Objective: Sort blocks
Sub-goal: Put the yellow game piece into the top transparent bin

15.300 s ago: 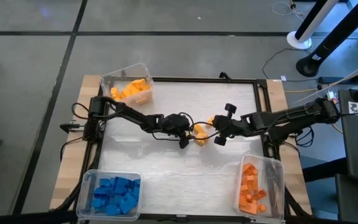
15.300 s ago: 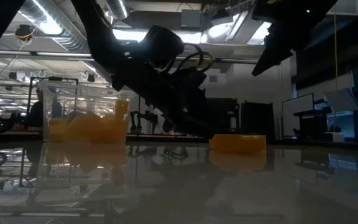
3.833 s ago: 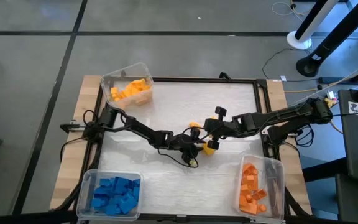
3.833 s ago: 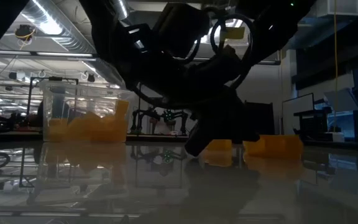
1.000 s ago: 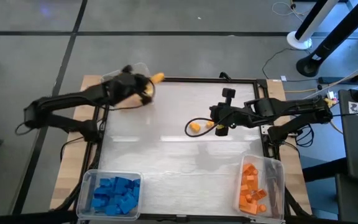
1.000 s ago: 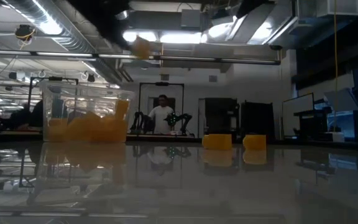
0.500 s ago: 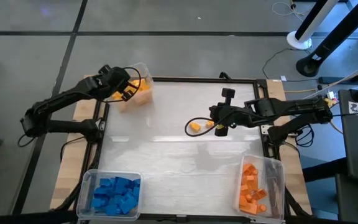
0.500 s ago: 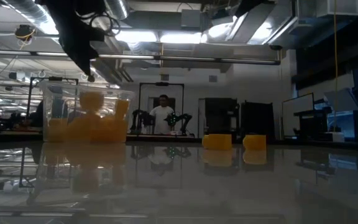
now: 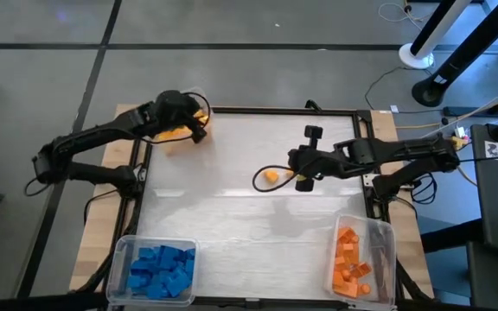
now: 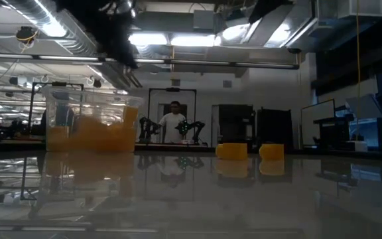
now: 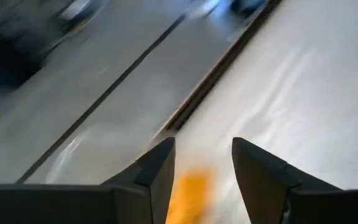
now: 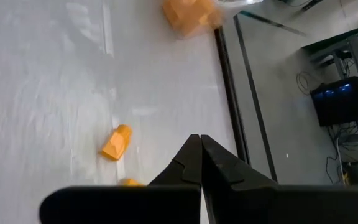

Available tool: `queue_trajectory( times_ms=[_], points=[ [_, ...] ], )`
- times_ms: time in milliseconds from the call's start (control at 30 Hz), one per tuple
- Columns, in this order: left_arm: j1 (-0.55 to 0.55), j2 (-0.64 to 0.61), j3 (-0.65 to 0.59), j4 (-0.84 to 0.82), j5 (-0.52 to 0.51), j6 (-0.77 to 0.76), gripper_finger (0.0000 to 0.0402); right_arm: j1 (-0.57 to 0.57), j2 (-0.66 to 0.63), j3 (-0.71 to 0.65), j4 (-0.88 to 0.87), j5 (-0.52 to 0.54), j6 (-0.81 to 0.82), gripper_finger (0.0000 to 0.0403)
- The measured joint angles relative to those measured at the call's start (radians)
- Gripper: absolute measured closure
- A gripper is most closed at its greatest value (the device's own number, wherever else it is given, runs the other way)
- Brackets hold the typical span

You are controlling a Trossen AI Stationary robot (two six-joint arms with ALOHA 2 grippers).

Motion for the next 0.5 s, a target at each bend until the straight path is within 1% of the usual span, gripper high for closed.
queue_trajectory(
  times_ms=[167, 233, 367, 500],
  points=[
    [-0.074, 0.021, 0.001, 0.208, 0.340, 0.000, 0.0252, 0.000, 0.055, 0.000, -0.004, 0.010, 0.010, 0.0402],
    [-0.116, 0.050, 0.001, 0.274, 0.420, 0.013, 0.0252, -0.001, 0.076, 0.000, 0.000, 0.019, 0.024, 0.0402],
    [-0.199, 0.155, 0.001, 0.361, 0.460, 0.045, 0.0252, -0.001, 0.096, 0.000, 0.002, 0.027, 0.037, 0.0402],
    [-0.282, 0.311, 0.001, 0.489, 0.506, 0.109, 0.0251, -0.001, 0.096, 0.000, 0.002, 0.036, 0.037, 0.0402]
  ],
)
